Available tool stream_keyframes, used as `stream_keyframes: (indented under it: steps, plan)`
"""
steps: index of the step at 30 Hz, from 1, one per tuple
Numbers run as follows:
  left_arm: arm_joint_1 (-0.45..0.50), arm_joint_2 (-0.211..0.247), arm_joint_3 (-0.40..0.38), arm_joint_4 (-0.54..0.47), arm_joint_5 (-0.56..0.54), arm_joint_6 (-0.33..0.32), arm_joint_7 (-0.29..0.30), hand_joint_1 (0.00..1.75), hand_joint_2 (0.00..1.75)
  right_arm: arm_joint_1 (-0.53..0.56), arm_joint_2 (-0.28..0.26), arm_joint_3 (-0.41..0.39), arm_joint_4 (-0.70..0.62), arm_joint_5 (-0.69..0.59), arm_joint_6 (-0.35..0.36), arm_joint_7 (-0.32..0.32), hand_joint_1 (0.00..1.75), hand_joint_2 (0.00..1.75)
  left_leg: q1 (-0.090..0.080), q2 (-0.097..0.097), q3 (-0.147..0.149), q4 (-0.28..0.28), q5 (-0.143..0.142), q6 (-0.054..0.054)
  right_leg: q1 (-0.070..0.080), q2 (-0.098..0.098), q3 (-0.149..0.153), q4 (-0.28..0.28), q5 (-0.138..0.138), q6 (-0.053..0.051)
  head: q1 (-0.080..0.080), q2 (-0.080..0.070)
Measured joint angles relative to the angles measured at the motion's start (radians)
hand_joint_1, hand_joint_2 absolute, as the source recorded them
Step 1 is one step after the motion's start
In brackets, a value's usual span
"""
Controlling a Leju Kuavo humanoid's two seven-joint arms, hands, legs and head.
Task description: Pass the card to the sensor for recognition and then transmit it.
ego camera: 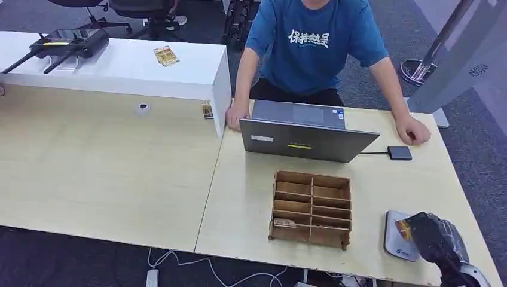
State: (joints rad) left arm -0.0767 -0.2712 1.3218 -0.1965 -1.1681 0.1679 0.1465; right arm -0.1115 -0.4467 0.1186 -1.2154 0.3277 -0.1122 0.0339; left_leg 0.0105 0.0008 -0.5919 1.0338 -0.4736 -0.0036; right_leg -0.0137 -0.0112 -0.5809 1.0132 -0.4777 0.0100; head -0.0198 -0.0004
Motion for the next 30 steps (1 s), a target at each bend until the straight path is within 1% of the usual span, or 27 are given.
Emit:
stream_keyframes:
  steps: [8,14,18,21,22,23,25,26,29,30]
  plan:
    - [0.0,0.0,0.0,0.0,0.003,-0.001,-0.003,0.0,0.0,-0.012,-0.005,0.0,-0.062,-0.019,-0.006,-0.009,1.75,1.75,0.0,0.0,-0.001,0.0,0.0,0.0,0.0,0.0,-0.001,0.0,0.0,0.0,0.0,0.0]
    - [0.0,0.0,0.0,0.0,-0.005,-0.006,-0.006,0.0,0.0,-0.082,-0.013,-0.001,-0.074,-0.029,-0.005,-0.006,1.75,1.75,0.0,0.0,-0.002,0.0,0.0,0.0,-0.001,0.0,-0.001,0.001,0.0,0.0,0.0,0.0]
    - [0.0,0.001,0.0,0.0,-0.018,-0.011,-0.003,0.0,0.0,-0.192,-0.013,0.015,-0.057,0.02,-0.023,0.02,1.75,1.75,0.0,0.001,-0.002,0.0,0.0,0.0,-0.001,0.002,-0.002,0.001,0.001,-0.001,0.0,0.0]
    - [-0.002,0.002,0.0,0.0,-0.029,-0.015,0.0,0.0,0.0,-0.319,-0.013,0.052,-0.015,0.074,-0.043,0.052,1.75,1.75,0.0,0.002,-0.002,0.0,0.001,-0.001,0.0,0.003,-0.002,0.001,0.001,-0.001,0.0,0.0]
    - [-0.003,0.002,0.0,0.0,-0.031,-0.018,0.0,0.0,0.0,-0.352,-0.013,0.062,-0.003,0.082,-0.044,0.059,1.75,1.75,0.0,0.002,-0.001,0.0,0.001,-0.001,0.0,0.002,-0.002,0.001,0.001,-0.001,0.0,0.0]
    - [-0.002,0.002,0.0,0.0,-0.032,-0.019,0.0,0.0,0.0,-0.382,-0.013,0.073,0.009,0.092,-0.046,0.064,1.71,1.75,0.0,0.001,-0.002,0.0,0.001,-0.001,0.0,0.001,-0.002,0.001,0.001,-0.001,0.0,0.0]
    - [-0.002,0.003,0.0,0.0,-0.035,-0.021,0.002,0.0,0.0,-0.437,-0.01,0.096,0.033,0.117,-0.05,0.079,1.71,1.75,0.0,0.001,-0.003,0.0,0.001,-0.001,0.0,0.001,-0.002,0.002,0.001,-0.001,0.0,0.0]
    - [-0.003,0.003,0.0,0.0,-0.037,-0.023,0.002,0.0,0.0,-0.469,-0.006,0.112,0.048,0.125,-0.05,0.089,1.73,1.75,0.0,0.001,-0.003,0.0,0.001,-0.001,0.0,0.001,-0.002,0.002,0.001,-0.001,0.0,0.0]
    - [-0.004,0.005,0.0,0.0,-0.041,-0.026,0.005,0.0,0.0,-0.566,0.008,0.146,0.097,0.134,-0.049,0.111,1.69,1.75,0.0,0.001,-0.003,0.0,0.001,-0.001,0.0,0.002,-0.003,0.002,0.001,-0.001,0.0,0.0]
    - [-0.004,0.005,0.0,0.0,-0.042,-0.026,0.006,0.0,0.0,-0.596,0.013,0.155,0.111,0.134,-0.049,0.116,1.73,1.75,0.0,0.001,-0.003,0.0,0.001,-0.001,0.0,0.002,-0.003,0.002,0.001,-0.001,0.0,0.0]
